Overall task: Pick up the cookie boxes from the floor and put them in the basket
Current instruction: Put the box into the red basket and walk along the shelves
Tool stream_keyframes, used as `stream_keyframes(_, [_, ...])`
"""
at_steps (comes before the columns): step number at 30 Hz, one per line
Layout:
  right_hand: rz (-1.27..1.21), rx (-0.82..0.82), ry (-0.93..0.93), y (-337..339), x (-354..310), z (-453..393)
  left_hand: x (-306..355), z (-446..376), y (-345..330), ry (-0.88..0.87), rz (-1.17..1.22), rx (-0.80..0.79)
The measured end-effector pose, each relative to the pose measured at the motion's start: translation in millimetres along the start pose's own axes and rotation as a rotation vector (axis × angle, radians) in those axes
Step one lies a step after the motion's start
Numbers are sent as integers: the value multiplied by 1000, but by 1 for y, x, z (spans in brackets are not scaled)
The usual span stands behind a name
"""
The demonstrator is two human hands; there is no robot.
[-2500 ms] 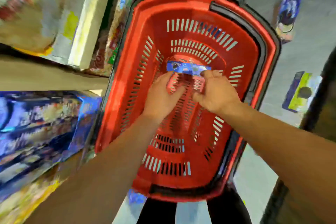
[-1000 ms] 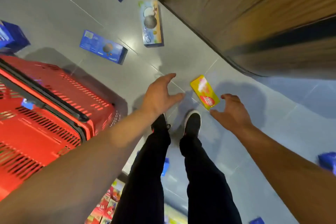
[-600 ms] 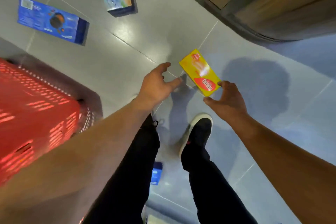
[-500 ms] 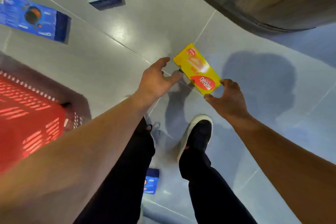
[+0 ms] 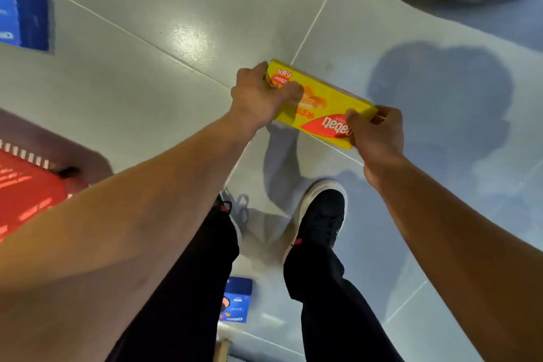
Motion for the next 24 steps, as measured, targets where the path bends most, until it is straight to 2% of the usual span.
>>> stream_keyframes(4, [117, 36, 171, 16, -42, 57, 5, 75, 9, 36, 187, 73])
stream_keyframes(8, [212, -54, 283, 33, -94, 126, 14, 156, 25, 98, 436, 146])
stream_keyframes(13, [399, -243, 450, 60, -178, 232, 72, 282, 72, -24, 488, 231])
stream_keyframes(17, [391, -404, 504, 61, -237, 320, 107, 377, 120, -67, 473, 318])
stream_keyframes(21, [392, -546, 601, 36, -292, 410, 126, 471, 182, -160, 467, 461])
stream_keyframes(24, [498, -578, 711, 4, -324, 469, 128, 530, 226, -215, 393, 553])
Point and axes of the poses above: each hand's wrist, its own z-axis away from the middle knuckle, its own y-axis out of the back of the hand, x = y × z, the point moved 3 cm from there along -z, towards the middle knuckle, and after that the axes turned 11 degrees about -x, right-handed, at the moved point
